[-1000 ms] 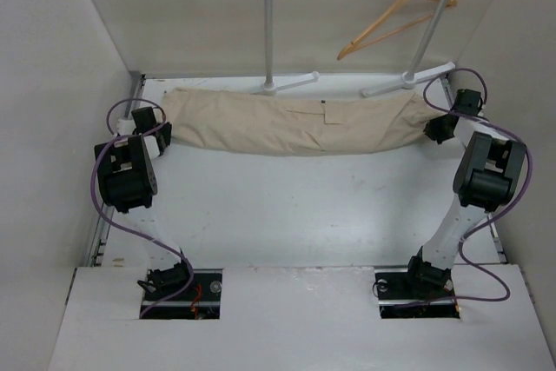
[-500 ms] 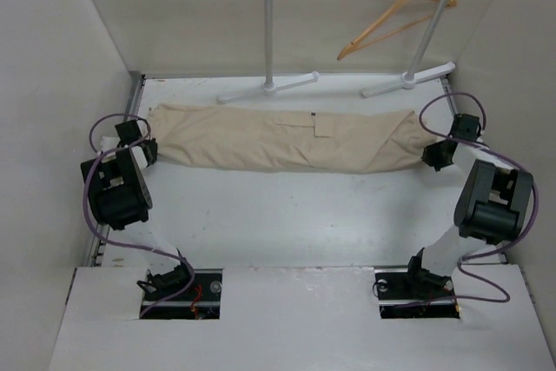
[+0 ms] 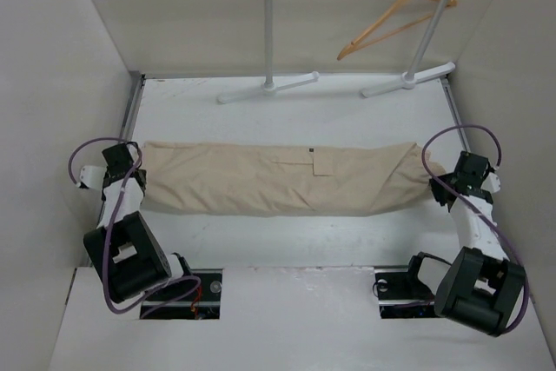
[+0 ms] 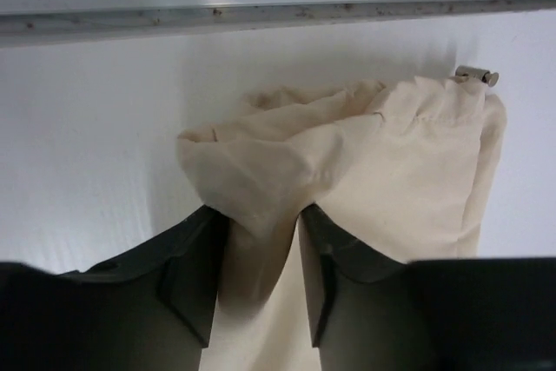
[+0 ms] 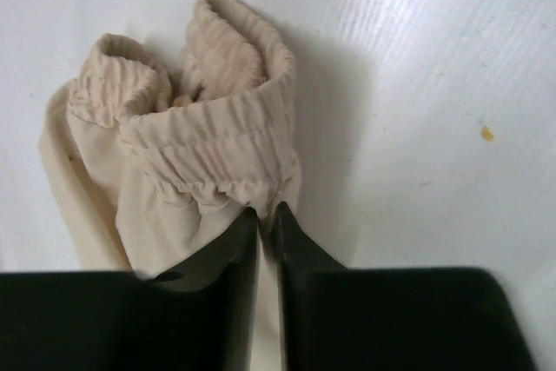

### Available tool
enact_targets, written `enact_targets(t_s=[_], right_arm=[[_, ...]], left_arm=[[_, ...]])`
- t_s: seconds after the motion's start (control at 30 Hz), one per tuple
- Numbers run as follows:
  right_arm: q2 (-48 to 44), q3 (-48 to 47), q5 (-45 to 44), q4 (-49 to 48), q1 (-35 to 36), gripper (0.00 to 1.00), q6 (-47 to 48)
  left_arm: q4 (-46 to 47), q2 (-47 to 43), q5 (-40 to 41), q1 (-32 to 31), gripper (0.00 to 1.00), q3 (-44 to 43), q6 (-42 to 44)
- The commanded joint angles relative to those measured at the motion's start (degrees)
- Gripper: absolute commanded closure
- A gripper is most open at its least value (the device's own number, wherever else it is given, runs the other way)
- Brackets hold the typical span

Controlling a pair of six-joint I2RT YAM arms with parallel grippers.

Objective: Place the trousers on the hanger
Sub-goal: Fold the trousers at the center of the board.

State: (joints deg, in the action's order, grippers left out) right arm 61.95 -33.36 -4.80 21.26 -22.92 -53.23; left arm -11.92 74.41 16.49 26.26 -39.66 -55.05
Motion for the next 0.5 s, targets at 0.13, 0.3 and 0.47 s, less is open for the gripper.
enact_targets(t_s=[0.13, 0.3, 0.47], right_arm=[[-5.5, -0.2, -3.6, 3.3, 1.0, 0.33, 4.8], [-5.4, 1.0, -3.9, 4.3, 0.9, 0.15, 5.5], [-1.0, 0.8, 0.0, 2.4, -0.5, 0.11, 4.7]], left_arm=[[-8.0, -10.1, 3.5, -4.1, 0.34, -3.6, 2.8], [-10.0, -16.2, 3.4, -11.3, 0.34, -5.3, 3.8], [-9.4, -21.8, 1.0, -21.0, 0.35, -2.5, 3.7]])
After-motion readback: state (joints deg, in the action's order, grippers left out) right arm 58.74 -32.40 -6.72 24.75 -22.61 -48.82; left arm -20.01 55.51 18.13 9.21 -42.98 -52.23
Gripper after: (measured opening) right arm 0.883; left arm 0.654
